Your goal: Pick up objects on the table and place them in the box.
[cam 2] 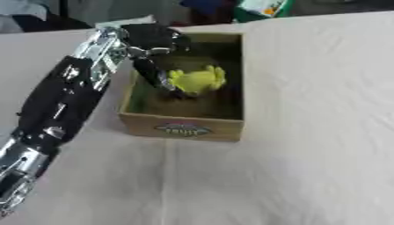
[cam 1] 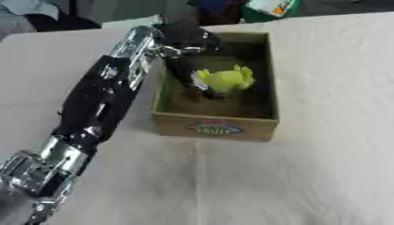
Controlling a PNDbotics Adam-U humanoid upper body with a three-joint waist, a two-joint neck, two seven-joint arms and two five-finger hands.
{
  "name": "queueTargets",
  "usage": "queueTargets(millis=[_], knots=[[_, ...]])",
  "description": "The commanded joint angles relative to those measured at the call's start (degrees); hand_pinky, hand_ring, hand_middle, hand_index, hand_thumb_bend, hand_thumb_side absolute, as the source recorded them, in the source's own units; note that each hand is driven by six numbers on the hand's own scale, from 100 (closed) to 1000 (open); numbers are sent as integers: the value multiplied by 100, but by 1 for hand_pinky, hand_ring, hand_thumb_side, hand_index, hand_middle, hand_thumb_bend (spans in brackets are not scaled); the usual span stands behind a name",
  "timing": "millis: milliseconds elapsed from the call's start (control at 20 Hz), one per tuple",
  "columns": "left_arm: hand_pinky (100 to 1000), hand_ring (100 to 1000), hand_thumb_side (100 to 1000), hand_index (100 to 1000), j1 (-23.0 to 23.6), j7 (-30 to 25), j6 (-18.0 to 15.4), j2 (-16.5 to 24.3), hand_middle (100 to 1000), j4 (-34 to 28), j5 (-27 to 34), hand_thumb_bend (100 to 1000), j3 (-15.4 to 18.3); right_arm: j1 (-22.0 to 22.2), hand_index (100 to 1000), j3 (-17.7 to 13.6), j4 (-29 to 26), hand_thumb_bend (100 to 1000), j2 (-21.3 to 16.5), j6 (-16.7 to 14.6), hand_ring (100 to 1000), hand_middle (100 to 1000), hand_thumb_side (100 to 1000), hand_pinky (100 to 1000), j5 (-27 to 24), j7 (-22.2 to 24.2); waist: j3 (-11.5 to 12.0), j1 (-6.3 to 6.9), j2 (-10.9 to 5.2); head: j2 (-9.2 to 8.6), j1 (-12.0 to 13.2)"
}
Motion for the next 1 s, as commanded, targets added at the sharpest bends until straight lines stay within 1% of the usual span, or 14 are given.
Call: queueTargets(millis=[50,100,150,200,250,300,350,400,500,650,800,850,900,1000], knots=[[667,807,1000,924,-42,261,228,69,732,-480,272,327,360,11,995,-134,-114,100,-102,-75,821,857,862,879,-27,-98,91,-66,-172,103,-120],[657,794,1000,912,-16,347,314,54,710,-618,357,304,489,44,994,-168,-114,100,-118,-97,819,856,861,879,-22,-148,148,-83,-185,120,-162],[639,770,1000,895,7,433,400,40,677,-758,444,214,625,78,993,-202,-114,100,-133,-118,819,855,861,878,-16,-204,210,-102,-197,133,-211],[626,755,1000,886,31,517,484,30,660,-894,528,165,752,106,993,-230,-114,100,-145,-136,819,855,861,878,-10,-254,259,-119,-205,137,-252],[605,733,981,875,49,598,564,11,639,-1025,608,100,875,132,993,-256,-114,100,-152,-150,819,855,862,878,-3,-300,308,-140,-212,137,-296],[591,717,936,863,78,683,650,-12,625,-1164,694,100,1006,158,993,-277,-114,100,-164,-159,819,855,861,878,7,-342,355,-158,-218,141,-351],[580,704,910,852,124,767,734,-45,610,-1300,778,100,1129,195,993,-294,-114,100,-193,-158,819,855,862,877,23,-377,414,-174,-230,162,-452],[576,701,905,849,181,855,821,-83,607,-1442,865,100,1203,231,993,-306,-114,100,-221,-153,819,855,862,877,45,-403,465,-185,-241,184,-544],[530,656,844,821,322,1021,988,-220,567,-1713,1032,100,1263,302,993,-334,-114,100,-253,-144,819,856,862,877,90,-451,585,-213,-264,233,-776],[513,631,791,814,607,1281,1247,-310,550,-2135,1291,100,1223,411,993,-382,-114,100,-280,-140,820,856,863,877,150,-521,792,-260,-308,256,-1074],[489,608,762,801,992,1539,1506,-243,534,-2555,1550,100,1243,519,993,-462,-114,100,-308,-145,820,855,863,877,231,-619,1014,-305,-347,264,-1369],[430,562,761,794,1129,1625,1592,-220,508,-2695,1636,100,1307,557,993,-492,-114,100,-324,-150,820,856,858,877,259,-658,1094,-318,-356,265,-1479],[409,551,754,782,1266,1711,1677,-216,497,-2834,1721,100,1388,599,993,-522,-114,100,-346,-153,819,856,863,876,290,-697,1163,-328,-364,274,-1579],[401,551,746,774,1532,1875,1842,-321,498,-3102,1886,100,1586,673,994,-563,-114,100,-385,-152,820,857,862,877,345,-764,1254,-337,-372,327,-1715]])
